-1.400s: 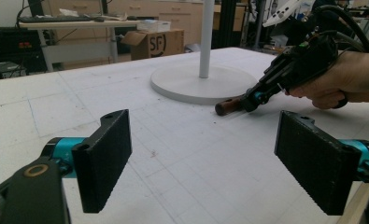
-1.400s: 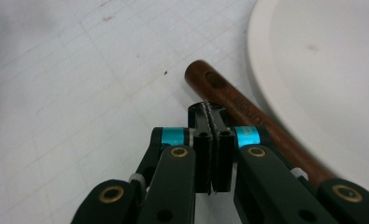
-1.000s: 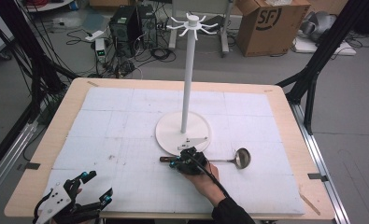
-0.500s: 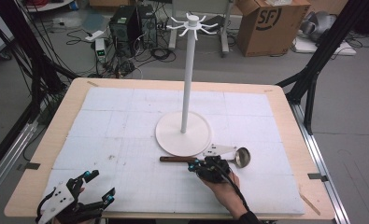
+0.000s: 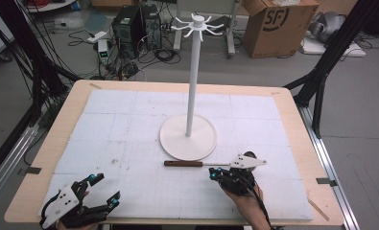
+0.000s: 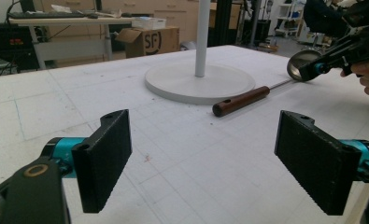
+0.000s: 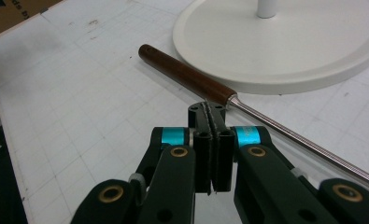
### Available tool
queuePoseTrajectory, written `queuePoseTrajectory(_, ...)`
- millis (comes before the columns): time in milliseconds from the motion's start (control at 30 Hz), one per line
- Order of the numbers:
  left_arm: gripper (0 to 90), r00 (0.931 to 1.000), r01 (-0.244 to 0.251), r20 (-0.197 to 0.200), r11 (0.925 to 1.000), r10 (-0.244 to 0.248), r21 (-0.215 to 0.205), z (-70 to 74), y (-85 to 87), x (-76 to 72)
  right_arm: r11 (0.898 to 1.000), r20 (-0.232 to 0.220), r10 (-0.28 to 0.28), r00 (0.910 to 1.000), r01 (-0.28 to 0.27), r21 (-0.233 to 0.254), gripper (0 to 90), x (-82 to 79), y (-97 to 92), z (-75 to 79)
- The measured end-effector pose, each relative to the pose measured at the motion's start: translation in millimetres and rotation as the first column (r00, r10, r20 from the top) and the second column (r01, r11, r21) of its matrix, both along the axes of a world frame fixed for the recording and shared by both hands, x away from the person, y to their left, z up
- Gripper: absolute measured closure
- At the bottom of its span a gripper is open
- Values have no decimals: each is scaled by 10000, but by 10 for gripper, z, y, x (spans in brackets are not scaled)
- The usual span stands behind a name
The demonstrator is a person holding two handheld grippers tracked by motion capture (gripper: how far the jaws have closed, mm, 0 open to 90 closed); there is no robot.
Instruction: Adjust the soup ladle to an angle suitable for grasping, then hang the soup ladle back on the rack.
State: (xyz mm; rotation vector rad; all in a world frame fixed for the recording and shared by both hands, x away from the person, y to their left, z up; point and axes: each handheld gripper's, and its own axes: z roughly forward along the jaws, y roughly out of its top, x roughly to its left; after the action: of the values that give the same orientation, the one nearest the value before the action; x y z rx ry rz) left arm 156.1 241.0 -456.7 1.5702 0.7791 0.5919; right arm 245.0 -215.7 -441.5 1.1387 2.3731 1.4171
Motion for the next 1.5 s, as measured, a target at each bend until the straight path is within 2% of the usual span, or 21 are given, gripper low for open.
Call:
queuePoseTrajectory(333,194,10000,83,16,10000,-83,34,3,-33,22,9999,157,-104,9998,102,131,897,-42,-78,29)
queuePoseTrajectory(467,194,10000,90,25,10000,-90,12,3,-38,27,9998,268,-158,9995,156,105,781,-16,-110,47)
queuePoseTrajectory(533,194,10000,80,18,10000,-80,-16,4,-35,24,9998,238,-176,9996,172,136,659,11,-120,51)
queuePoseTrajectory(700,194,10000,72,11,10000,-72,-40,4,-26,16,9996,289,97,9995,-105,262,554,104,-126,69)
queuePoseTrajectory(733,194,10000,53,23,10000,-53,-43,4,-25,15,9998,299,72,9995,-77,166,512,118,-114,74)
queuePoseTrajectory(833,194,10000,62,31,10000,-61,-60,7,-20,9,9998,289,104,9995,-100,-144,471,187,-77,91)
queuePoseTrajectory(1133,194,9998,121,127,9999,-119,-118,25,-18,-14,9928,282,676,9973,-644,-1011,447,407,46,141)
queuePoseTrajectory(1300,194,9998,146,149,9997,-143,-175,31,-18,-24,9845,-39,951,9955,-947,-1478,446,538,116,118)
queuePoseTrajectory(1500,194,9997,164,176,9996,-160,-226,38,-8,-36,9731,-503,1031,9934,-1112,-2020,449,645,183,-2)
